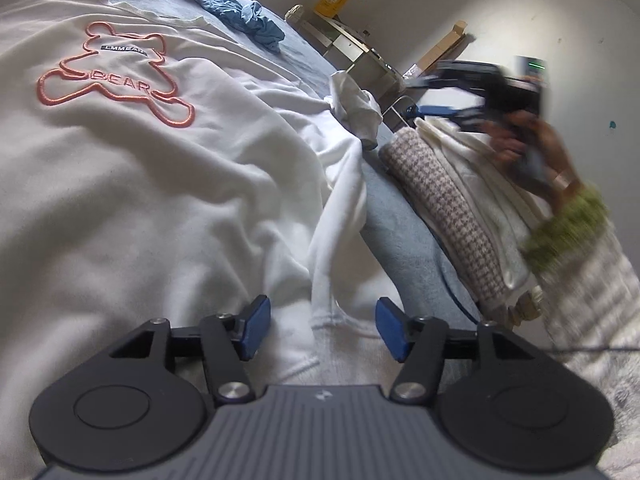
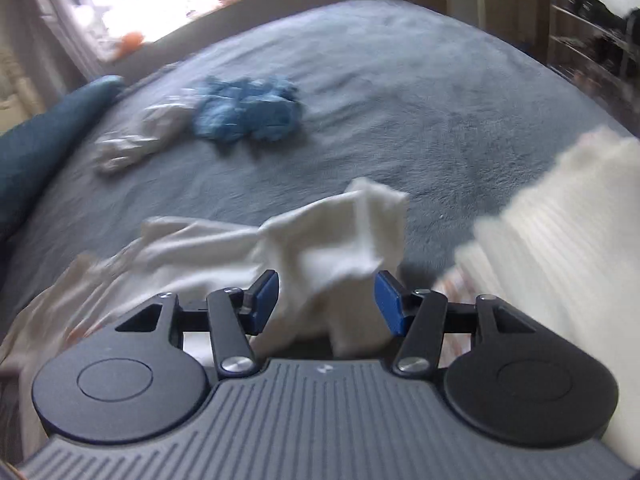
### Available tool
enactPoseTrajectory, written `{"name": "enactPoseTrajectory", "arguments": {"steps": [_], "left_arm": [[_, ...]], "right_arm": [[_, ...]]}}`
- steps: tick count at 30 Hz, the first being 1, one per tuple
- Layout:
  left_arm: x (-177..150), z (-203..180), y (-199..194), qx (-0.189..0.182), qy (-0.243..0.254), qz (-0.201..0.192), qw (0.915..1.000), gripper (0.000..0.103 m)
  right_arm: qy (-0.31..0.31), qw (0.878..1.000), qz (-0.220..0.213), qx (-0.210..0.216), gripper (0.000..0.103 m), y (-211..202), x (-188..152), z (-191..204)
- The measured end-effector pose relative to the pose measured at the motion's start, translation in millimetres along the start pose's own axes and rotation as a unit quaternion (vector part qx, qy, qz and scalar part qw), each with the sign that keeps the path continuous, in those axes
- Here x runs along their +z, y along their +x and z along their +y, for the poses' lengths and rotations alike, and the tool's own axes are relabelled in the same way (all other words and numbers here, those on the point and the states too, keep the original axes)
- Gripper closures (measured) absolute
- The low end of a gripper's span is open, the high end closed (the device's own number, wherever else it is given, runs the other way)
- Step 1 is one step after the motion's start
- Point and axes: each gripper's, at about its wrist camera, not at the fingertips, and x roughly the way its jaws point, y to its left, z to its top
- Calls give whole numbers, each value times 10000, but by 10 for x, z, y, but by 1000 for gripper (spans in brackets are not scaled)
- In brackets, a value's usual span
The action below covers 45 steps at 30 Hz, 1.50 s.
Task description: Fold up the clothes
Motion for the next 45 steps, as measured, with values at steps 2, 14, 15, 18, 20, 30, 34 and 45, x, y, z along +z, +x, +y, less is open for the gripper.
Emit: {"name": "enactPoseTrajectory", "arguments": {"steps": [2,14,15,18,20,30,34,45], "left_arm": [[-32,-35,-37,27,43,7,10000,43],[-103,-145,-53,163,-56,-74,9998,84],[-90,-138,-52,119,-144,-74,9998,90],[-46,-217,-94,-235,-261,-118,9993,95],[1,-407,-69,-498,-44,-158,9986,95],[-34,-1336,990,-238,1591,684,9846,92],[-155,-1363,1012,-233,1698,734,9825,66],[-274,-1034,265,-167,1558,483,9865,44]], "right_arm": [[-183,9985,-106,505,49,-425,-207,43],[-32,9696,83,2445,50,-1338,-2214,227],[38,9692,9,2464,50,-1349,-2325,206],[505,9654,-268,2545,50,-1387,-2532,28],[802,9619,-411,2581,50,-1406,-2580,-128],[1394,9597,-779,2311,50,-1268,-2290,-737],[1360,9649,-711,2131,50,-1087,-2239,-757],[890,9767,-295,1932,49,-197,-1512,-324]]}}
